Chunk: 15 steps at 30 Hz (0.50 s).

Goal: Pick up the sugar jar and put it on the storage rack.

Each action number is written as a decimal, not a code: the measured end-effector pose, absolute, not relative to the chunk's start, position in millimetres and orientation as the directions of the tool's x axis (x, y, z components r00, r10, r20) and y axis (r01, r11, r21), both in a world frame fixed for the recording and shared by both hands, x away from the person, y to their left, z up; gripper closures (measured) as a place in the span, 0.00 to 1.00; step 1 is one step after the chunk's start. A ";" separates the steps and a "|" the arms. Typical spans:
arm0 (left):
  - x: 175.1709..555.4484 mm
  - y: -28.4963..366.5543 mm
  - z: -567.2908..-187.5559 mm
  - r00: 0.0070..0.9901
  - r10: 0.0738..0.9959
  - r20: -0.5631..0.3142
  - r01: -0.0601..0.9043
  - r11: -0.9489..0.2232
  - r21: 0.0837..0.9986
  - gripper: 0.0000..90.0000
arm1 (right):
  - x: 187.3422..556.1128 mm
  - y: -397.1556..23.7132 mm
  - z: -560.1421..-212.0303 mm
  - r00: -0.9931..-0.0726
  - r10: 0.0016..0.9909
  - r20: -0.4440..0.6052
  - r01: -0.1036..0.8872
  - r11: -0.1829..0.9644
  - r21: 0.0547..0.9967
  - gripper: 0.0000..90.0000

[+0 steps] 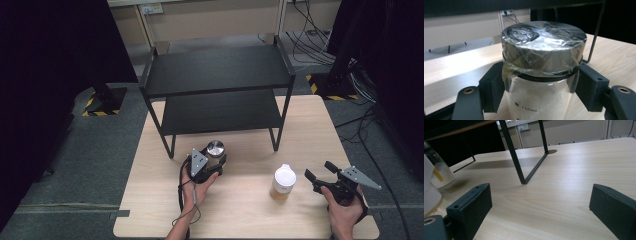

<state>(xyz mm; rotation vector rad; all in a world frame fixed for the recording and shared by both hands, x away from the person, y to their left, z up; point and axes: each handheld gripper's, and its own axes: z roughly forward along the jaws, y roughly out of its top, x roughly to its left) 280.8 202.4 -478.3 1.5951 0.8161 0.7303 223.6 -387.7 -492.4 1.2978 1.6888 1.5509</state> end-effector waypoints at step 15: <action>251.5 213.2 -447.8 0.546 0.835 0.074 0.045 -0.117 0.992 0.34 | 223.2 -387.0 -492.3 -0.416 0.879 0.231 0.306 -0.104 0.946 0.05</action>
